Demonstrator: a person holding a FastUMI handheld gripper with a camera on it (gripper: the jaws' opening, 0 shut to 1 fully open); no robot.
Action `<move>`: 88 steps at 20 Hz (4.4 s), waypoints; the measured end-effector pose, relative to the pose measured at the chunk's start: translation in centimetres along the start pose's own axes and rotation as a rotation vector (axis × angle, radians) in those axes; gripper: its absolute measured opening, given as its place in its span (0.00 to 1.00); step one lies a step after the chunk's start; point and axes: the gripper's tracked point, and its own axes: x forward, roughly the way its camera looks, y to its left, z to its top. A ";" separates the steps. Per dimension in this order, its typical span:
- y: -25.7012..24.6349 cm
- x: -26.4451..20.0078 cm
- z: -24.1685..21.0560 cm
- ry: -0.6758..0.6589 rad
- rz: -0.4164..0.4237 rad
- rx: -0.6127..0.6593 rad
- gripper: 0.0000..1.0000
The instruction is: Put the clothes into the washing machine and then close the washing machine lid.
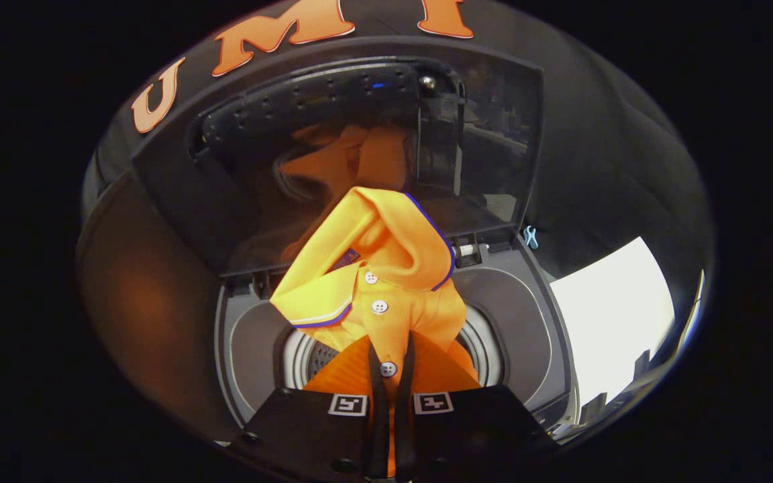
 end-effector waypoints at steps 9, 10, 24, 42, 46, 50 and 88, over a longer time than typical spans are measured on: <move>-0.8 3.9 -2.7 0.091 -0.019 0.019 0.18; -0.8 4.0 -3.0 0.101 -0.022 0.026 0.18; -0.3 -0.3 -1.7 0.076 -0.018 0.032 0.79; 2.8 -11.5 9.6 -0.138 0.056 -0.033 0.99; 4.0 -14.5 13.3 -0.201 0.097 -0.012 0.99; 5.0 -17.9 17.7 -0.286 0.119 -0.018 0.99; 8.4 -7.1 23.3 -0.168 0.087 -0.189 0.99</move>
